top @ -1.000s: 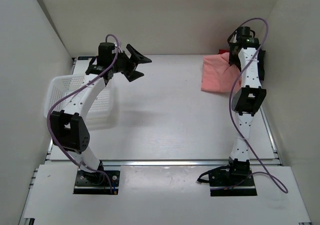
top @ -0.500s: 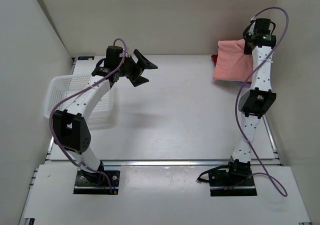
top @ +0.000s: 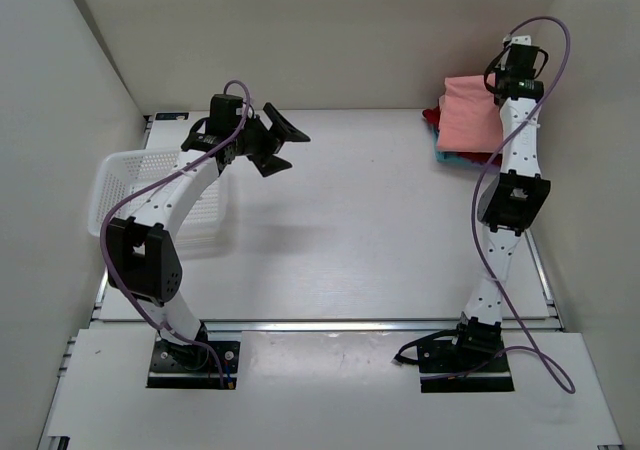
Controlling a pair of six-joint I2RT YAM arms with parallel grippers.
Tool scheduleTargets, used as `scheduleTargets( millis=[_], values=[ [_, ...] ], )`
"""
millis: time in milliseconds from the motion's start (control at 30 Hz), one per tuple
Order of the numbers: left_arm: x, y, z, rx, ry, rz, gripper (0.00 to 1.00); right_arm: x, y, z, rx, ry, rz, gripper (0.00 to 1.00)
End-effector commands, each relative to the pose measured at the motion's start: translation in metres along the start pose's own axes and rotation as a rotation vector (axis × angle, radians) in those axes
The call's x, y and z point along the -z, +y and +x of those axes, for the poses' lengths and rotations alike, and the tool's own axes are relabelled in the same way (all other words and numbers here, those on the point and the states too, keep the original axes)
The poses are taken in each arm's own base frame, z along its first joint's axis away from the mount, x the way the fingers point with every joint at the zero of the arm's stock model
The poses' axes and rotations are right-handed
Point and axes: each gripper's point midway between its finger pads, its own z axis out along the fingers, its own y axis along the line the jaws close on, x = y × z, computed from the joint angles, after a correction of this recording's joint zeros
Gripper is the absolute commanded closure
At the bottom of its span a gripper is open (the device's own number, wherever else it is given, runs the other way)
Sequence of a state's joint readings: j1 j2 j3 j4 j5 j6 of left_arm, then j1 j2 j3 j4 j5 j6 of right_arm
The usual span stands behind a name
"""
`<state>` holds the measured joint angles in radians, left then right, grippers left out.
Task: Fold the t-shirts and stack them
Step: Put the neatly folded tshirt into the corner of the board with the right arm
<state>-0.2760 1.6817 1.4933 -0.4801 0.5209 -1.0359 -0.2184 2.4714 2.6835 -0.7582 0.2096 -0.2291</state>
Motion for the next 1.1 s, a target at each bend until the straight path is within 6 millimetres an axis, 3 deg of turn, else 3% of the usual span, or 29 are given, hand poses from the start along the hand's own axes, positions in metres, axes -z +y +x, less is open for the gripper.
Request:
scheduleTargets(
  millis=[0,167,300,333,367,433,467,500,633,767,800,867,967,1000,1033,1067],
  values=[
    [0.001,0.005,-0.001,-0.013,-0.004,-0.023,0.01,-0.013,-0.034,-0.034,-0.01,-0.153,0.15,1.0],
    [0.006,0.01,-0.003,-0.019,-0.009,-0.039,0.02,-0.026,-0.05,-0.044,0.028,-0.218,0.274,1.0],
    [0.011,0.019,-0.002,-0.012,-0.008,-0.054,0.02,-0.025,-0.051,-0.068,0.087,-0.31,0.37,1.0],
    [0.012,0.018,-0.002,-0.018,-0.01,-0.049,0.01,-0.024,-0.053,-0.077,0.096,-0.35,0.385,0.96],
    [0.015,0.016,-0.002,-0.024,-0.016,-0.039,0.01,-0.021,-0.053,-0.084,0.108,-0.371,0.4,0.85],
    [0.015,0.018,0.001,-0.015,-0.002,-0.038,0.01,-0.016,-0.046,-0.097,0.138,-0.416,0.421,0.23],
    [0.016,0.017,-0.001,-0.019,-0.009,-0.031,0.02,-0.005,-0.046,-0.109,0.151,-0.439,0.438,0.08],
    [0.017,0.017,0.0,-0.025,-0.009,-0.028,0.01,0.003,-0.048,-0.117,0.161,-0.454,0.461,0.01],
    [0.023,0.012,0.004,-0.024,0.014,0.016,0.02,0.046,-0.051,-0.144,0.095,-0.492,0.461,0.01],
    [0.039,0.004,0.006,-0.045,0.015,0.058,0.02,0.114,-0.061,-0.178,0.101,-0.536,0.466,0.01],
    [0.045,0.0,0.008,-0.064,0.018,0.075,0.01,0.118,-0.049,-0.179,0.086,-0.538,0.429,0.01],
    [0.054,-0.002,0.012,-0.069,0.02,0.102,0.01,0.154,-0.051,-0.184,0.04,-0.529,0.373,0.01],
    [0.076,-0.019,0.017,-0.112,0.018,0.204,0.02,0.183,-0.039,-0.169,0.009,-0.461,0.363,0.01],
    [0.084,-0.032,0.019,-0.129,0.011,0.254,0.01,0.206,-0.039,-0.174,0.017,-0.477,0.36,0.01],
    [0.086,-0.036,0.021,-0.137,0.013,0.281,0.01,0.201,-0.033,-0.158,0.035,-0.425,0.362,0.01],
    [0.089,-0.041,0.025,-0.145,0.019,0.303,0.01,0.211,-0.04,-0.151,0.037,-0.408,0.375,0.01]
  ],
)
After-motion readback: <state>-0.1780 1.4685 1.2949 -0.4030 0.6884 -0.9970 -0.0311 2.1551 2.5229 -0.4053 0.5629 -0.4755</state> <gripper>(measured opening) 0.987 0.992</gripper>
